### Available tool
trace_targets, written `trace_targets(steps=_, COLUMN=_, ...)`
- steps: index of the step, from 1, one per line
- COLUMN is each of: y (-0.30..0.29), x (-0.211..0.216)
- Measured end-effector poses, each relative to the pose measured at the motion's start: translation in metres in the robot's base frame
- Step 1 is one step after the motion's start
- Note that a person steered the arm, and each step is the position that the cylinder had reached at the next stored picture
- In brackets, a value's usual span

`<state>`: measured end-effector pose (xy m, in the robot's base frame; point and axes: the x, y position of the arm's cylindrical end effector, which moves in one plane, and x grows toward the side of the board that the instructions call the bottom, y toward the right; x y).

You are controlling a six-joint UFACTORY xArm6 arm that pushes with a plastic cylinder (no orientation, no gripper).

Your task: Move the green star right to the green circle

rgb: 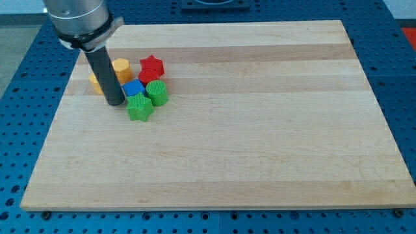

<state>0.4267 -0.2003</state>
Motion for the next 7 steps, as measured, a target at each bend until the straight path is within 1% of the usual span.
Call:
trace_targets(steps=1, y=-0.022, x=0.027)
trace_targets(steps=2, y=-0.004, x=0.03)
trace_targets(steps=3, y=0.046, x=0.029)
trace_targets(steps=4, y=0.091, x=0.021)
trace_targets(steps=5, y=0.133, x=0.002)
trace_targets(steps=6, y=0.148, x=-0.018)
trace_targets(steps=7, y=0.143, x=-0.021)
